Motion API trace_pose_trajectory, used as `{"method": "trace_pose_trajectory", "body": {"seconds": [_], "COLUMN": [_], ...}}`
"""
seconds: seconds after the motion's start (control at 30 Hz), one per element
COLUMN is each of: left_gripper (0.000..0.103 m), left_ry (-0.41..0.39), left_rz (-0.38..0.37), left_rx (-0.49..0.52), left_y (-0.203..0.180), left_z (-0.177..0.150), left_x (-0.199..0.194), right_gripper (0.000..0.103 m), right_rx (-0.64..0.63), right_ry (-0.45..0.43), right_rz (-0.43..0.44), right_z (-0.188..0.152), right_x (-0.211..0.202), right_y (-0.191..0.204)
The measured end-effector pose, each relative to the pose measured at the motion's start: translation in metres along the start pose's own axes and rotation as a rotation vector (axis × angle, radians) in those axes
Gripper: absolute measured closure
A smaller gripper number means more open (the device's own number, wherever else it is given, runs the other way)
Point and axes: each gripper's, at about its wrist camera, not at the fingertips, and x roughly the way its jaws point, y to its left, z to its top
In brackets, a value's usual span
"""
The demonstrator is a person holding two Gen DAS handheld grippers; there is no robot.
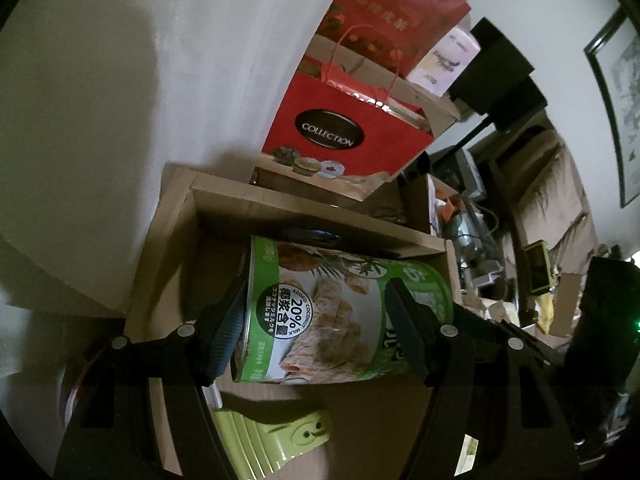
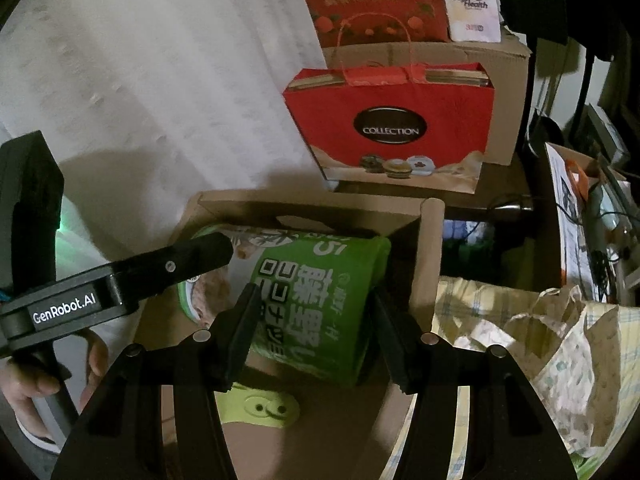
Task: Organize objects
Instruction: 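Lift the green canister with both tools and carry it over the box, then lower the green canister into the cardboard box and open both tools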
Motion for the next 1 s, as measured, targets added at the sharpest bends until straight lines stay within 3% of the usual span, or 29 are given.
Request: {"method": "trace_pose_trajectory", "body": {"seconds": [0.13,0.2,0.27,0.43,0.73,1.0], "left_gripper": [0.037,0.03,0.017,0.012,0.006,0.001], "left_ry": [0.003,0.017,0.007,-0.019,0.003,-0.062], "left_rz": [-0.026,-0.049,-0.054,-0.031,0.0,0.034], "left_rx": [-0.016,-0.021,-0.03,0.03,0.156,0.256], "left_y": [0.003,0.005,0.007,-0.005,-0.045,-0.075], "left_z": [0.001,0.002,0.001,-0.007,-0.056,-0.107], "left_x": [0.001,0.001,-0.005,-0.024,-0.054,-0.085], "right_gripper": [0.045,0.045,0.041,0.036,0.021,0.016], "right_rx": [0.001,0.007,0.011,-0.017,-0.074,-0.122], "right_ry": [-0.006,-0.006,-0.015,-0.003,-0.031,-0.059], "right_rz": [-0.005,0.003,0.007,-0.009,-0.049,-0.147], "right_z": [0.001,0.002,0.003,-0.003,-0.035,-0.073], "right_x": [0.001,-0.002,-0.007,-0.026,-0.079,-0.124], "right_y": [-0.001,-0.003,-0.005,-0.004,-0.01,-0.02]}}
